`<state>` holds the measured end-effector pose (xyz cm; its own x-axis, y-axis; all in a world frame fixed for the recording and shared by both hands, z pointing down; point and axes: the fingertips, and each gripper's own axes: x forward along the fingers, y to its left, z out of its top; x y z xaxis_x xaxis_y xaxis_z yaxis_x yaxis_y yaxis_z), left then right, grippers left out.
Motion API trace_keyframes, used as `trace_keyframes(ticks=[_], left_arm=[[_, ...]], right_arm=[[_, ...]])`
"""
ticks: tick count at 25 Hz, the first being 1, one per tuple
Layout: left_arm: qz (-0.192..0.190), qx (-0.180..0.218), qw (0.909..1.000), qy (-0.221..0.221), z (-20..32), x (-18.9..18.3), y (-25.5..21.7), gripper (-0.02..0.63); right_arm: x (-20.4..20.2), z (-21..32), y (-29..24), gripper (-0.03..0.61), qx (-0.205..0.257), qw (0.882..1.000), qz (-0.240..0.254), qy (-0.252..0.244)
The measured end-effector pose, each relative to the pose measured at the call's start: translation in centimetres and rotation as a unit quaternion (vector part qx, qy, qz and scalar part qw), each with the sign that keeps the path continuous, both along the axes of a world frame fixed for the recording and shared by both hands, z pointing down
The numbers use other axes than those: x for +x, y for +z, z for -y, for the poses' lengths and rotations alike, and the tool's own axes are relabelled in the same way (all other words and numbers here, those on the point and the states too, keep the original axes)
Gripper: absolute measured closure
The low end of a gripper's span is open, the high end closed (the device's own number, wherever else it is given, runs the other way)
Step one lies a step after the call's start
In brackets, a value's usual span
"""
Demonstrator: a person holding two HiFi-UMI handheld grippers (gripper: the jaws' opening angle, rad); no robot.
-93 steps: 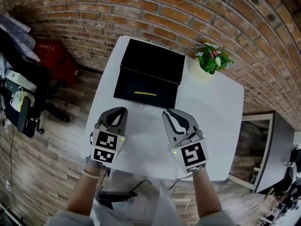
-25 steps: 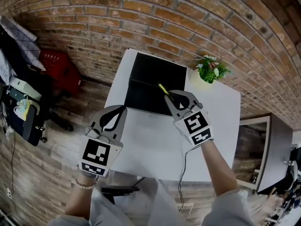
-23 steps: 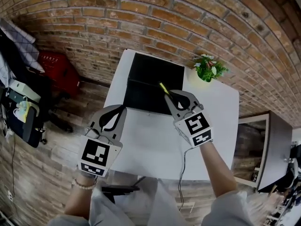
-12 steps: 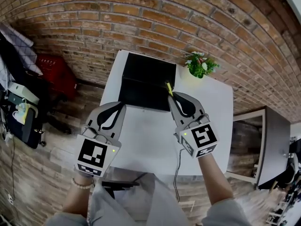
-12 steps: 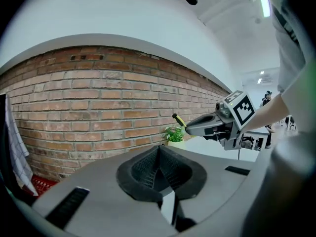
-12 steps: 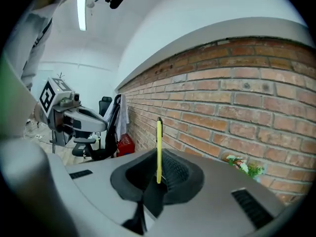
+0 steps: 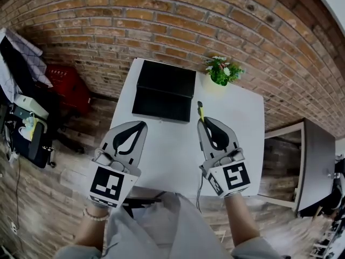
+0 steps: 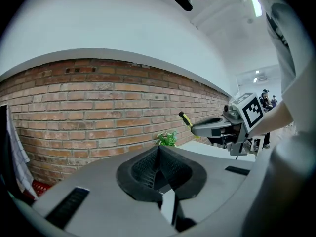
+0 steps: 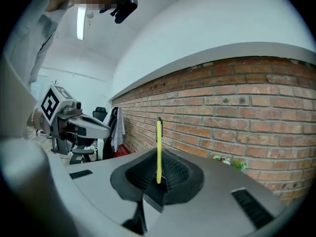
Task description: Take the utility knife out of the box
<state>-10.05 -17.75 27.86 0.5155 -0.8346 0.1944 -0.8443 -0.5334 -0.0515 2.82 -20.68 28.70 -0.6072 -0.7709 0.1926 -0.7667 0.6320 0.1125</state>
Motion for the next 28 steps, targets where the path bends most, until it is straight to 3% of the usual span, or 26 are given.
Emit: trace_keyframes(ticks=[13, 28], left_arm=[[-0.011, 0.000, 0.9999, 0.003, -2.1, 1.9, -0.6, 0.595], [-0.011, -0.004, 0.9999, 0.003, -2.4, 2.2, -0.2, 0.595]], right_arm=[[3.5, -4.7, 0.5, 0.525, -0.009, 0.999, 0.016, 0.030], [3.5, -5.5, 0.7, 0.525, -0.016, 0.998, 0.034, 0.044]])
